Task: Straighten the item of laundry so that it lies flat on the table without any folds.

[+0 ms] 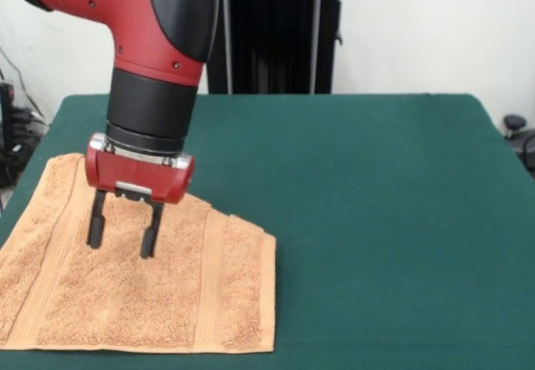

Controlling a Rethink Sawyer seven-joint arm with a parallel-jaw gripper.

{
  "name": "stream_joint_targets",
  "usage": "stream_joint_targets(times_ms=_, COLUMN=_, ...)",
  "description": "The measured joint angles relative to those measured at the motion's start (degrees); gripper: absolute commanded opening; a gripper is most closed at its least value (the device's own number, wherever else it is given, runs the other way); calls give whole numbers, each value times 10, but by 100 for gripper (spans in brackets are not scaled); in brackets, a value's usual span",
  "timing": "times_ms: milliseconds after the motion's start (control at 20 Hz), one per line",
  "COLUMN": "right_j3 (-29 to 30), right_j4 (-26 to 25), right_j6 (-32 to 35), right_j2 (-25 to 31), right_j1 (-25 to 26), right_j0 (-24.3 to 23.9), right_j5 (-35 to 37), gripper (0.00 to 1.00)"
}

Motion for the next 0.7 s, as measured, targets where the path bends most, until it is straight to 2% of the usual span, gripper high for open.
stream_joint_targets(times_ms=700, right_j3=3, right_j4=99, right_j6=0, right_j2=15, right_j1=29, right_j0=35, right_j5=0, gripper=100)
